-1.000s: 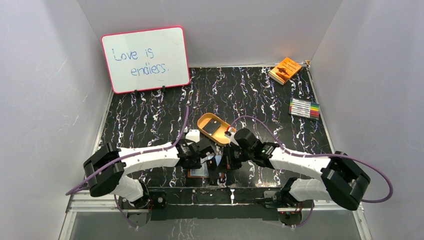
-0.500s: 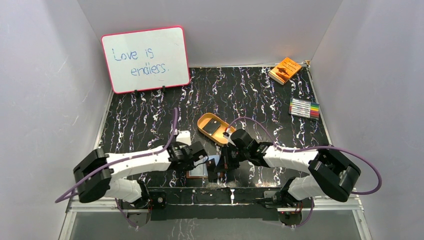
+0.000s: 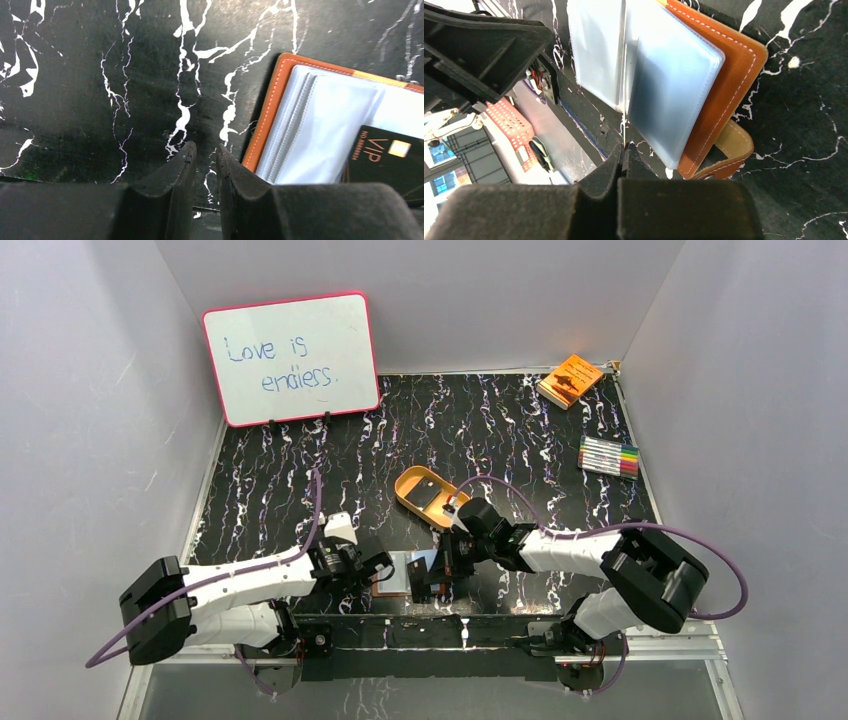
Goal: Put the credit cards into the card holder
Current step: Turn over the card slot in the card holder, then insert the credit card into the card holder.
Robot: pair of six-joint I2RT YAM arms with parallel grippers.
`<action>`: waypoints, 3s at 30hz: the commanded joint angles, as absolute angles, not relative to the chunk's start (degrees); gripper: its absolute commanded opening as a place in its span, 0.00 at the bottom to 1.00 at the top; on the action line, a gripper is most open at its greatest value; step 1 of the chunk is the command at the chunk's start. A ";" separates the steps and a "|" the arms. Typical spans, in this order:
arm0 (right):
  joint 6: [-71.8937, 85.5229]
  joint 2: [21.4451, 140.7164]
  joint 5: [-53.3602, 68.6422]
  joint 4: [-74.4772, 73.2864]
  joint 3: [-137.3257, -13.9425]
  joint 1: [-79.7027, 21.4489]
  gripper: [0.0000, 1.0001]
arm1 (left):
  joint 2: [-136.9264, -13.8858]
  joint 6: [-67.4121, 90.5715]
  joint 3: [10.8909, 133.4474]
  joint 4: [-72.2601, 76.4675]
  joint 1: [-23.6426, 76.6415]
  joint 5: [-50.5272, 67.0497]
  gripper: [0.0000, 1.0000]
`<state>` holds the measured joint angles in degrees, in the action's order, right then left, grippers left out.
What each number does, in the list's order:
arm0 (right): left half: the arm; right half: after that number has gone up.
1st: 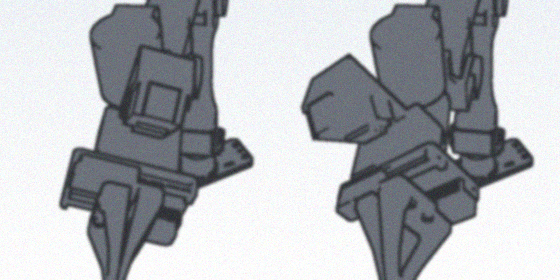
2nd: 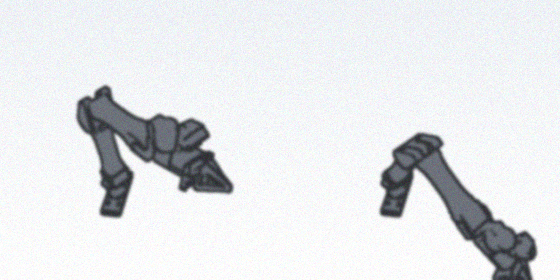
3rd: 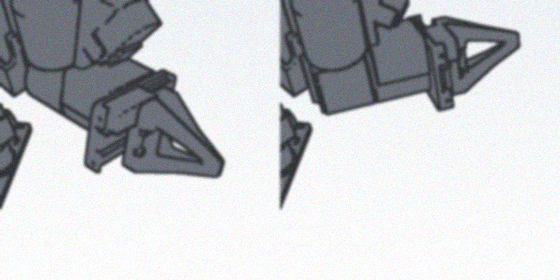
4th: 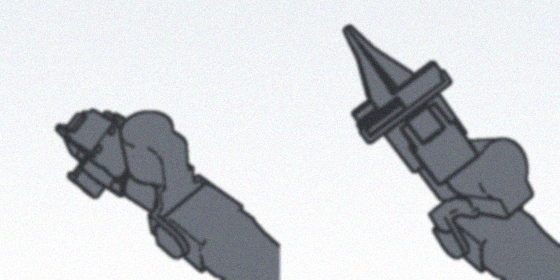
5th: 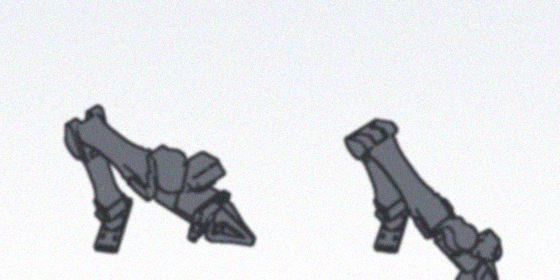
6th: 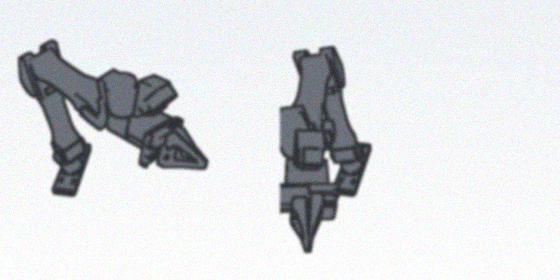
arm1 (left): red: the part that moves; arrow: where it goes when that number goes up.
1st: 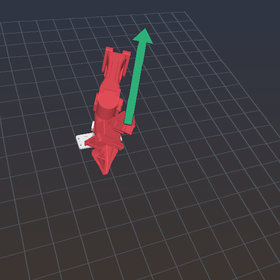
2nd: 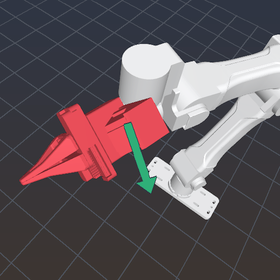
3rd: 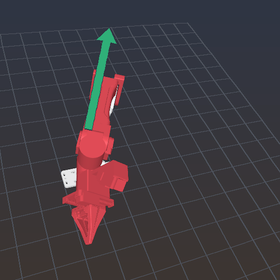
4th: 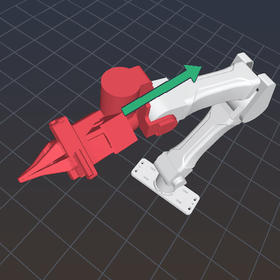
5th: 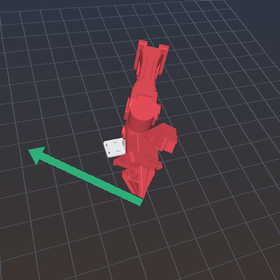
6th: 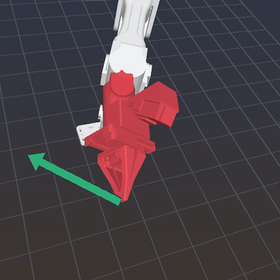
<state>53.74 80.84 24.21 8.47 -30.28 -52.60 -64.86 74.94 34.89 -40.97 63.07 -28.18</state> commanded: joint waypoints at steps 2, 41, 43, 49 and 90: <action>54.14 81.79 25.74 12.26 -31.91 -52.46 0.00 | -65.89 76.72 32.61 -40.10 62.67 -27.44 0.20; 57.91 86.79 23.25 19.07 -30.95 -52.15 0.00 | -71.80 72.67 31.32 -32.87 62.58 -23.42 0.19; 57.93 86.84 23.01 19.07 -31.06 -51.97 0.00 | -71.94 72.66 31.21 -32.62 62.58 -23.25 0.19; 58.10 86.66 22.34 19.14 -31.36 -51.42 0.00 | -72.16 72.64 30.86 -32.12 62.58 -22.81 0.19; 64.10 94.49 25.49 28.12 -33.15 -52.59 0.00 | -73.91 71.75 30.71 -27.44 62.62 -19.60 0.15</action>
